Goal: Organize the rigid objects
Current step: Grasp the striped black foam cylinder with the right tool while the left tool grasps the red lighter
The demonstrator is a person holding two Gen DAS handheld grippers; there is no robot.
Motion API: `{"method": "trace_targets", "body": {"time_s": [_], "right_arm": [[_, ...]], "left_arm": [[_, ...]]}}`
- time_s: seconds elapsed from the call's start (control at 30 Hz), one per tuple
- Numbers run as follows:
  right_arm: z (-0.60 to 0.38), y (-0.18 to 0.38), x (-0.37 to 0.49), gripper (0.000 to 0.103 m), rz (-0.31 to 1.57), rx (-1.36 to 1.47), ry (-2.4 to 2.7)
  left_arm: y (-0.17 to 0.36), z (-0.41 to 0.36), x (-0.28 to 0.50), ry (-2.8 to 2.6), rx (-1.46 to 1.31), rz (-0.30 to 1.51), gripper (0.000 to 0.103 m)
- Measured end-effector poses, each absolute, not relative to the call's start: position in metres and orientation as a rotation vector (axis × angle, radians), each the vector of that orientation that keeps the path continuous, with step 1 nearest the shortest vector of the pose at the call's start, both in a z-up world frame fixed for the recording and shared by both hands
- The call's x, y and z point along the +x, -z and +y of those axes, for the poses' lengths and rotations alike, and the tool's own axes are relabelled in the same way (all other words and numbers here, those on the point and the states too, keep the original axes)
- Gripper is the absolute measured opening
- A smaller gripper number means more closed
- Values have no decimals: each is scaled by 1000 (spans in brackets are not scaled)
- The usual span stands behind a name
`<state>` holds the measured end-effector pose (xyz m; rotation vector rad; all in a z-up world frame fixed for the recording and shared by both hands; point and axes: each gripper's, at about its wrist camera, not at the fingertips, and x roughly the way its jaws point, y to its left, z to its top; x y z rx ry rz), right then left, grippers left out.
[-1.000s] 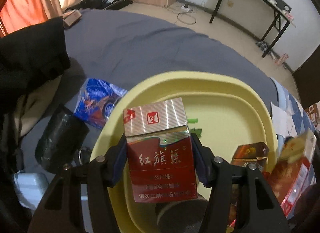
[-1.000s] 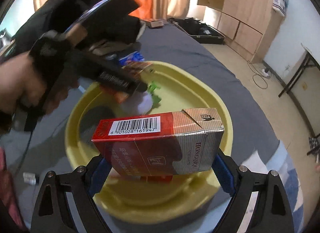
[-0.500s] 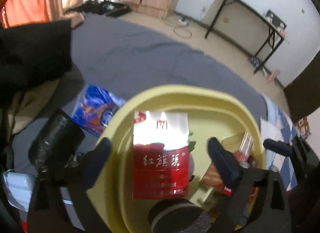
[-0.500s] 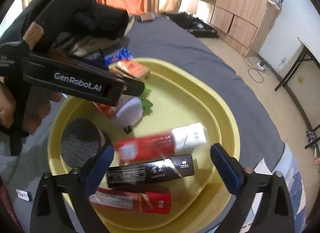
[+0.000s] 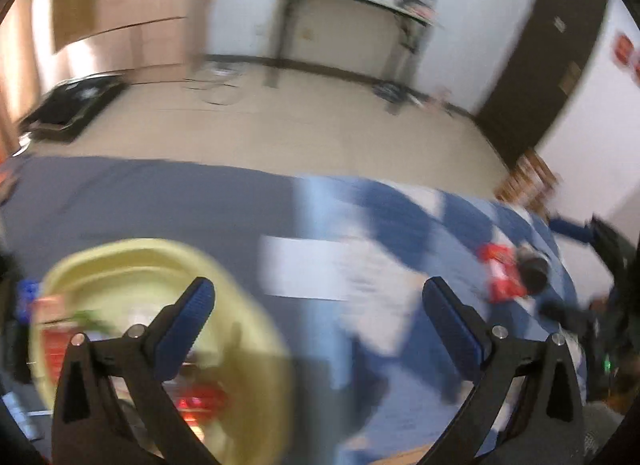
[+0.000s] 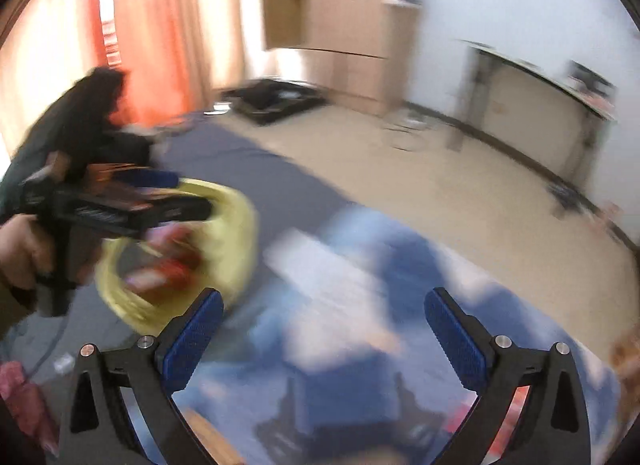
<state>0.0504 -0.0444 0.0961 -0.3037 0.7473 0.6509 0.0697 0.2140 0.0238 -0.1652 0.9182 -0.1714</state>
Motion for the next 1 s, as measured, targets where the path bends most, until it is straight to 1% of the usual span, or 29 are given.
{"method": "trace_targets", "body": {"time_s": [0.13, 0.23, 0.43, 0.47, 0.5, 0.53, 0.57, 0.6, 0.67, 0.73, 0.77, 0.8, 0.83, 0.87, 0.93, 0.97, 1.0], "right_arm": [[-171, -72, 52, 103, 789, -353, -464], [-237, -47, 54, 103, 842, -304, -410], [-287, -12, 51, 102, 786, -231, -459], [-288, -6, 53, 99, 787, -231, -471], [-285, 1, 58, 93, 785, -236, -488], [-280, 7, 62, 90, 775, -252, -499], [-277, 14, 65, 86, 761, -269, -505], [-274, 20, 69, 85, 758, -274, -512], [-273, 29, 74, 83, 754, -256, -521], [-274, 34, 78, 80, 730, -240, -510], [-275, 35, 79, 76, 714, -231, -507], [-275, 36, 81, 75, 708, -219, -511], [-276, 37, 81, 75, 706, -213, -509], [-276, 39, 81, 71, 699, -208, -511], [-273, 46, 80, 61, 685, -197, -521], [-275, 47, 77, 59, 678, -184, -529], [-278, 47, 75, 58, 679, -170, -531]], "left_arm": [[7, 106, 83, 300, -156, 1021, 103], [28, 50, 96, 324, -161, 1083, 103], [46, -13, 136, 301, -178, 1156, 102], [48, -18, 141, 294, -185, 1164, 102], [51, -22, 145, 289, -191, 1171, 101], [54, -26, 151, 278, -202, 1181, 98], [56, -30, 155, 269, -210, 1189, 90], [60, -35, 158, 257, -215, 1206, 80], [67, -41, 163, 251, -222, 1235, 69], [74, -48, 164, 244, -203, 1254, 65], [78, -51, 164, 242, -196, 1260, 64], [80, -53, 165, 239, -195, 1257, 63], [80, -56, 165, 245, -194, 1251, 60], [80, -57, 165, 257, -194, 1247, 55], [79, -60, 165, 256, -179, 1238, 52], [79, -59, 166, 261, -186, 1235, 48], [78, -54, 165, 267, -199, 1232, 43]]}}
